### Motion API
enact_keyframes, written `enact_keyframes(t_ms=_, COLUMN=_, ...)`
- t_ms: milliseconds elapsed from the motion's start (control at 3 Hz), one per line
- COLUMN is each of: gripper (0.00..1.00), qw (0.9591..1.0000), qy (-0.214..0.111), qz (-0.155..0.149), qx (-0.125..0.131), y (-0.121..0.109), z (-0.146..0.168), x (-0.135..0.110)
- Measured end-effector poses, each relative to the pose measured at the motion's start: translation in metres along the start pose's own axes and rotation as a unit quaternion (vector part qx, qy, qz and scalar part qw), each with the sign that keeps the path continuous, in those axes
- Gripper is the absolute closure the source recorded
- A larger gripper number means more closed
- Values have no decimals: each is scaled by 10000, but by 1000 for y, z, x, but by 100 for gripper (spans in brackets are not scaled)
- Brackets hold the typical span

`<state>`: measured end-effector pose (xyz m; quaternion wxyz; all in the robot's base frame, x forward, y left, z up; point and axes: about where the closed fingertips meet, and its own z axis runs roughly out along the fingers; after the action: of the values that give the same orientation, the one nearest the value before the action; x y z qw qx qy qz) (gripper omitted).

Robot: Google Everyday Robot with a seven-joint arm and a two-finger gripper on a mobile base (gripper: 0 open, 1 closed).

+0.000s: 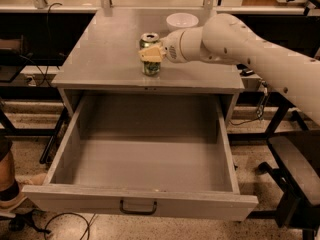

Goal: Place green can into top drawer

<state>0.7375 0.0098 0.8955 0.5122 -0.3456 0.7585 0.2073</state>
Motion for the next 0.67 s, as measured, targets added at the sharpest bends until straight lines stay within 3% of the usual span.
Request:
enact_keyframes(t_ms=333, gripper=89, qw=9997, qy=-218, qz=52, qx=-131, y=6, z=-19, x=-5)
enact_keyframes(t_ms=667, gripper=100, qw=9976, qy=-501, qz=-124, qx=-451, y=23, z=-72, x=-8)
